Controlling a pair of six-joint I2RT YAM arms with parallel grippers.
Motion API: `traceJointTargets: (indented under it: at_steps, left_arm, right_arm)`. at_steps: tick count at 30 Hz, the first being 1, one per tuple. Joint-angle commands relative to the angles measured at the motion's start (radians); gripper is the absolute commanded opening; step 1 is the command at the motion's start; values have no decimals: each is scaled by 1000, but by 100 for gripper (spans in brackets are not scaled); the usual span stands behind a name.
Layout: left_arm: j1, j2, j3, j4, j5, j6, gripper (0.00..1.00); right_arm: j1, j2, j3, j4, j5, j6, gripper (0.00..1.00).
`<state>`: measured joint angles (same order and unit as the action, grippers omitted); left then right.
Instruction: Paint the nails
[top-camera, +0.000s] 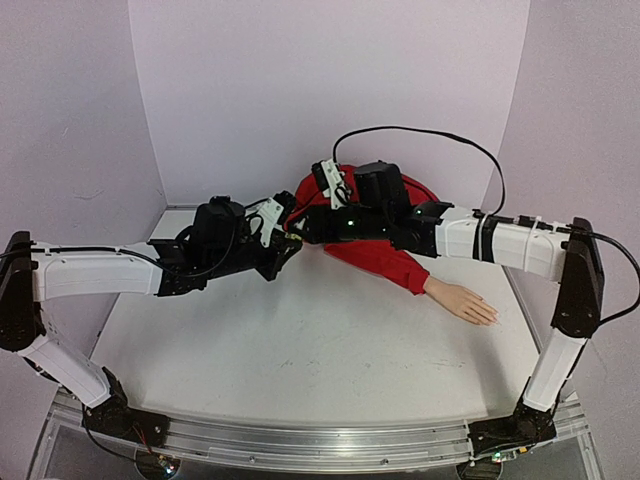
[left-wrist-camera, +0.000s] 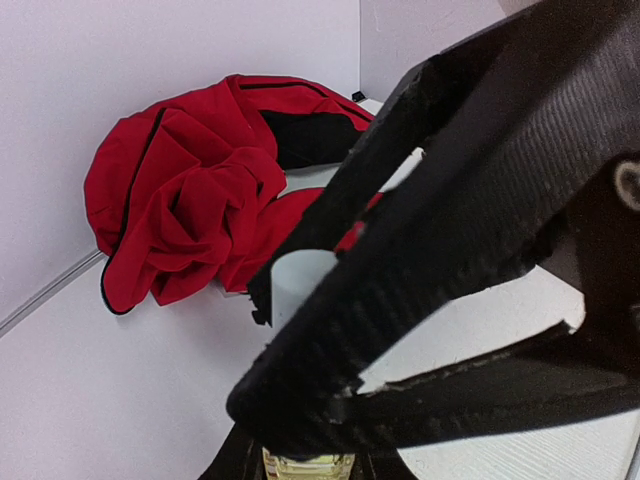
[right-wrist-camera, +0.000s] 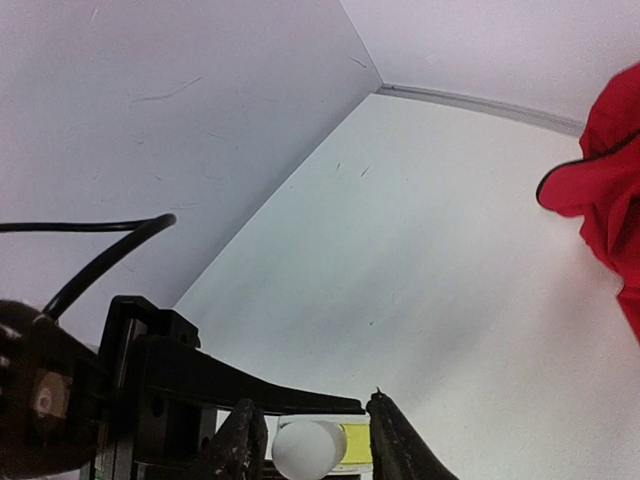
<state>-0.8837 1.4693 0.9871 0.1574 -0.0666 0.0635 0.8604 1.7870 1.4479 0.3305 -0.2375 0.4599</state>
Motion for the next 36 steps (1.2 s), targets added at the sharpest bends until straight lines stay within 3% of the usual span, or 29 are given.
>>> traceJointTargets:
  at_steps: [1, 7, 10, 12, 15, 16, 18, 19, 23, 28, 31, 33, 36]
  left_arm:
    - [-5, -26, 14, 46, -15, 12, 0]
    - [-5, -38, 3, 42, 17, 13, 0]
    - [0, -62, -22, 41, 124, -3, 0]
    - [29, -92, -30, 42, 351, 0, 0]
    - [116, -99, -5, 44, 942, -31, 0]
    - [139, -81, 22, 44, 1128, -50, 0]
    - [156, -48, 69, 44, 1296, -122, 0]
    - [158, -41, 77, 44, 1312, -135, 0]
    - [153, -58, 40, 44, 1090, -106, 0]
    - [121, -97, -10, 42, 676, -49, 0]
    - [41, -116, -39, 41, 319, 81, 0]
    - [5, -108, -39, 39, 150, 118, 0]
    - [-3, -96, -30, 41, 9, 74, 0]
  right_arm:
    - [8, 11, 60, 49, 8, 10, 28]
    - [5, 3, 46, 51, -8, -8, 5]
    - [-3, -13, 36, 53, -105, -62, 0]
    - [-5, -36, 19, 53, -246, -180, 0]
    - [-9, -61, -17, 32, -762, -415, 0]
    - [-11, -63, -18, -6, -846, -447, 0]
    - [-15, -63, -15, -70, -884, -494, 0]
    - [-15, -59, -10, -95, -894, -505, 0]
    - [-16, -66, -10, -114, -797, -499, 0]
    - [-15, -145, -25, -89, -324, -380, 63]
    - [-17, -174, -65, -27, -129, -282, 82]
    - [-17, -168, -78, 5, -99, -228, 86]
    - [-16, -138, -62, 22, -27, -103, 86]
